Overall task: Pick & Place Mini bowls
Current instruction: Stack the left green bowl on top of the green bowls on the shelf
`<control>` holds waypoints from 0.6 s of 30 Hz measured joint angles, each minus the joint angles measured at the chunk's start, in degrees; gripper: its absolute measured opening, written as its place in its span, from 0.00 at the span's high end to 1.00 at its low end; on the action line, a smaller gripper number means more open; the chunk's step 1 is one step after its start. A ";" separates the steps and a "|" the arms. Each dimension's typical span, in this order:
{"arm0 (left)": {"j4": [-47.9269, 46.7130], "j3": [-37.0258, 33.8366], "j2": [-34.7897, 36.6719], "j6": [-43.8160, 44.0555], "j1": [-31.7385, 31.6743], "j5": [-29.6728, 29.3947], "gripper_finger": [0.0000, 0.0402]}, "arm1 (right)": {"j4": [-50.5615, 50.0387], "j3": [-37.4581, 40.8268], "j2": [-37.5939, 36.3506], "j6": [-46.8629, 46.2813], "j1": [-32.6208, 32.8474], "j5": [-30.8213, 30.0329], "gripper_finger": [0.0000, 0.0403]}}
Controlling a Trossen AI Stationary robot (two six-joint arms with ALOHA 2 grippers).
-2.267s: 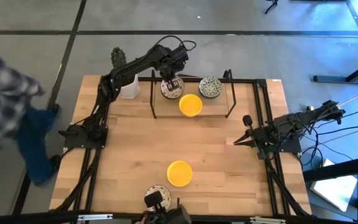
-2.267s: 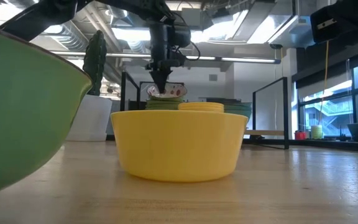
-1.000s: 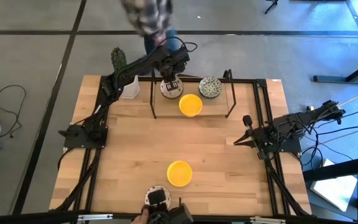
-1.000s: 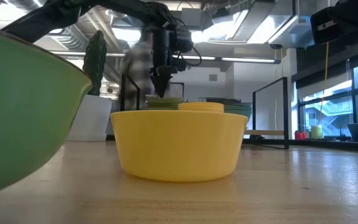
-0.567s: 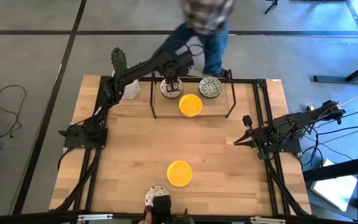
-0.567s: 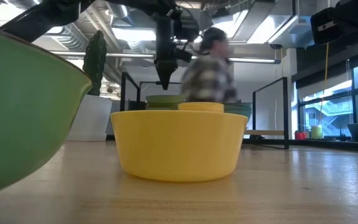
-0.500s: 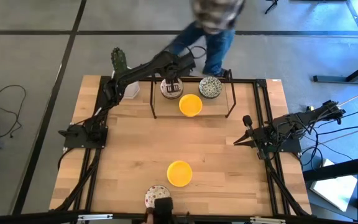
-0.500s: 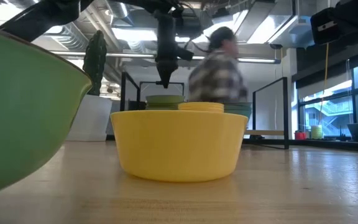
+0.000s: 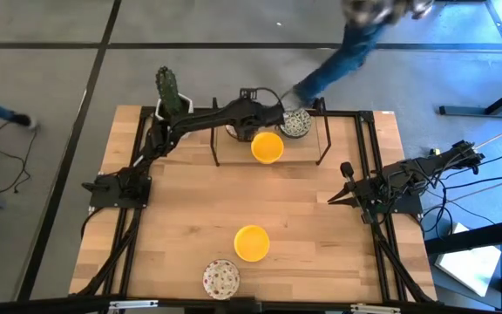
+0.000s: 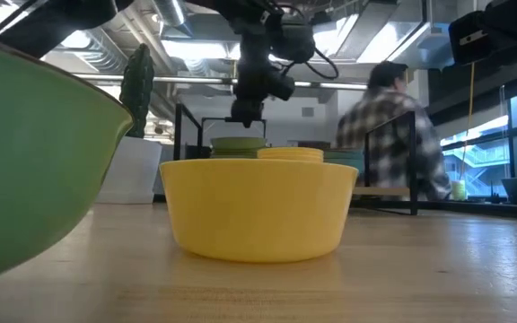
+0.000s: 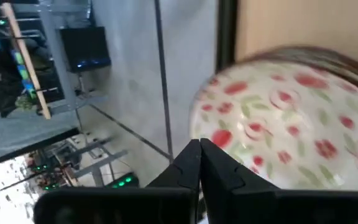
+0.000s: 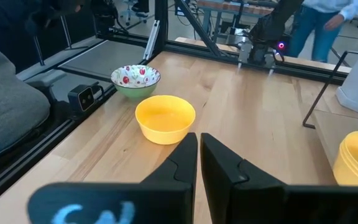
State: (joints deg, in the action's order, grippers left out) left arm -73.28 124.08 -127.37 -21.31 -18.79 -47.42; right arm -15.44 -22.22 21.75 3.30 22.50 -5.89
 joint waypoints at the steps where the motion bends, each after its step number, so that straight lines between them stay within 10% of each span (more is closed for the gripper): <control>1: 1.34 -0.03 0.00 -0.03 -0.74 0.29 0.99 | 0.00 0.00 -0.01 -0.12 0.00 0.00 0.94; 18: 6.01 -0.05 -0.09 3.16 -8.58 15.12 0.99 | -0.33 0.00 0.01 0.06 0.00 0.00 0.94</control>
State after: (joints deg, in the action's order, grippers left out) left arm -67.26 124.03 -127.46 -18.15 -27.38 -32.30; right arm -15.77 -22.22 21.76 3.36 22.50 -5.89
